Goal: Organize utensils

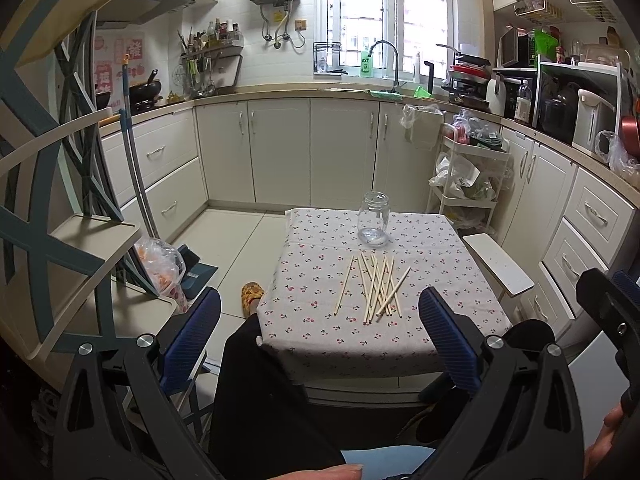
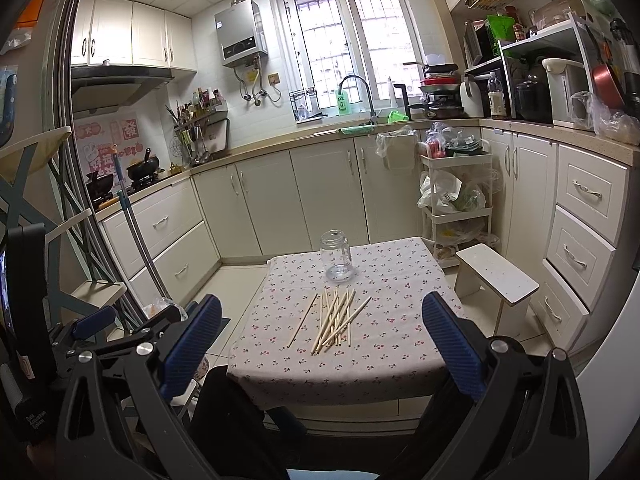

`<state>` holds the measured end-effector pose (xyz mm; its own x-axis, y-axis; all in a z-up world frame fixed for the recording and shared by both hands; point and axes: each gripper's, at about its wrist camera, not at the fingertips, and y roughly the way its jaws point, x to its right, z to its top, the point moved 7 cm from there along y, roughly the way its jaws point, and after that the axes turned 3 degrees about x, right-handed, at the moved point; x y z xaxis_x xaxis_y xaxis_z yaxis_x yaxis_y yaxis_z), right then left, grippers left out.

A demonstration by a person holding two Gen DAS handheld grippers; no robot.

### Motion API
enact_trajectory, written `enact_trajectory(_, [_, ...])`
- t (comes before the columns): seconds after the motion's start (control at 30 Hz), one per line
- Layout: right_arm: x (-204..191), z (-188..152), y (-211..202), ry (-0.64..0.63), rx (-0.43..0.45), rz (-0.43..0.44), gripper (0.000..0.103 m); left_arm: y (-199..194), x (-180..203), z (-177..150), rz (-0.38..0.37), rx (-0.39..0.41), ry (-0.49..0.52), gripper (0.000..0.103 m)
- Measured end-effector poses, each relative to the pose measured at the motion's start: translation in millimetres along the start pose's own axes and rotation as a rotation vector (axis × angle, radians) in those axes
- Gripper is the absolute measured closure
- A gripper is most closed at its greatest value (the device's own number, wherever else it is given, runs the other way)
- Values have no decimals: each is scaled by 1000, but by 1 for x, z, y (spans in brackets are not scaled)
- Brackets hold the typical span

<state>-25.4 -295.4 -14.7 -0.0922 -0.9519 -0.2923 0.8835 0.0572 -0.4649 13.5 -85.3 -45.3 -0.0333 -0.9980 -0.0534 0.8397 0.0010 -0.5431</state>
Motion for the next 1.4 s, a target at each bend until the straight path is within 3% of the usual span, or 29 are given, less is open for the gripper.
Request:
enact_trajectory(0.53, [-7,-11,11,-9,-32,-2,6,-5,5,-4,-45,-41,3,8])
enact_trajectory(0.77, [15,-21,49,8,-107,-6,6,22,-6,-19,-98,-140,-71,8])
enact_trajectory(0.9, [28,-30,78,28,-174,-10,6,34,-18,-15,-97,-96,-122,8])
enact_trajectory(1.03, [41,-46,121,45,-251,-29,6,77,-19,-25,-74,-159,-92,8])
enact_trajectory(1.13, [53,-59,161,55,-313,-44,6,130,-23,-38,-51,-259,-85,8])
enact_trajectory(1.27, [71,-70,216,45,-349,-78,7,189,-23,-44,-36,-293,-71,8])
enact_trajectory(1.3, [73,-77,230,59,-373,-79,8,207,-20,-46,-39,-310,-55,8])
enact_trajectory(1.4, [88,-93,275,81,-443,-83,28,253,-9,-49,-17,-330,1,8])
